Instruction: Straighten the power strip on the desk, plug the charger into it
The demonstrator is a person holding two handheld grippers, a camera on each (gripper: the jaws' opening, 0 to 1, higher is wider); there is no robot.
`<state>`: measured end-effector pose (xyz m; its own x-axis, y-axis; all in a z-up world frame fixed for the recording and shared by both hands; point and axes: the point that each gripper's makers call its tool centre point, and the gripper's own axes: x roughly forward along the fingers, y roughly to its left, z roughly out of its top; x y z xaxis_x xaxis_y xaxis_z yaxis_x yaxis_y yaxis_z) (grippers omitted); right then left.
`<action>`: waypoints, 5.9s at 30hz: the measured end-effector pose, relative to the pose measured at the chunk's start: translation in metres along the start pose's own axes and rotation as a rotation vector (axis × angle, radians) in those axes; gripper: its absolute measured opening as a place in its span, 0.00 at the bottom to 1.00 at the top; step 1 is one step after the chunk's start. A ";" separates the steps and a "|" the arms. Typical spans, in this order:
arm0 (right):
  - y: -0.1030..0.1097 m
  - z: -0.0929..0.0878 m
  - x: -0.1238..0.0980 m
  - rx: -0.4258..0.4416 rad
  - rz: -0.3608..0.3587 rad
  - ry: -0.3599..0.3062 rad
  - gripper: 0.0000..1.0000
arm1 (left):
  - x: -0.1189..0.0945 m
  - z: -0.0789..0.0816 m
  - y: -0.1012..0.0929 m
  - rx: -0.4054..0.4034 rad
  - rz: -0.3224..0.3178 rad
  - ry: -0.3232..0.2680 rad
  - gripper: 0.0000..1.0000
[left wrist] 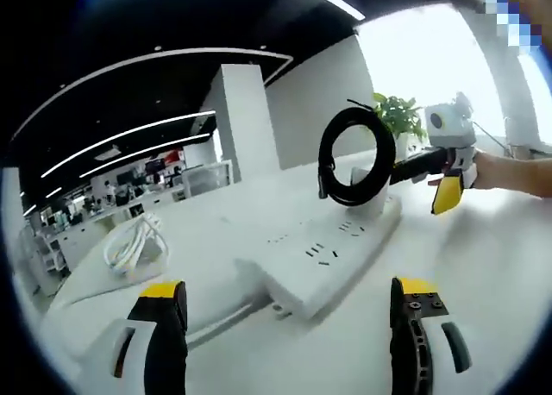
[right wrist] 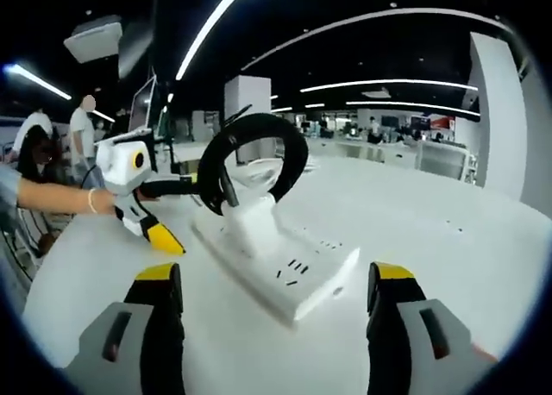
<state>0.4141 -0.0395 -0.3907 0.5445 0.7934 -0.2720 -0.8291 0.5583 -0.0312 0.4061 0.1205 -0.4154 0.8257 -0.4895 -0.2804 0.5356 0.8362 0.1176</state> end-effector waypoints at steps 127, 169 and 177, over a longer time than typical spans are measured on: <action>0.008 0.005 -0.027 -0.054 -0.129 0.036 1.00 | -0.005 0.055 -0.023 -0.117 -0.107 -0.134 0.99; 0.060 0.035 -0.129 0.000 -0.313 -0.159 0.89 | -0.122 0.073 -0.050 -0.165 0.008 -0.258 0.99; 0.072 0.022 -0.141 0.004 -0.337 -0.133 0.87 | -0.138 0.078 -0.062 -0.165 -0.007 -0.283 0.99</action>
<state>0.2804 -0.1056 -0.3332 0.7994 0.5888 -0.1197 -0.5995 0.7948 -0.0942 0.2728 0.1164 -0.3097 0.8511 -0.5250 -0.0025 0.5244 0.8503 -0.0454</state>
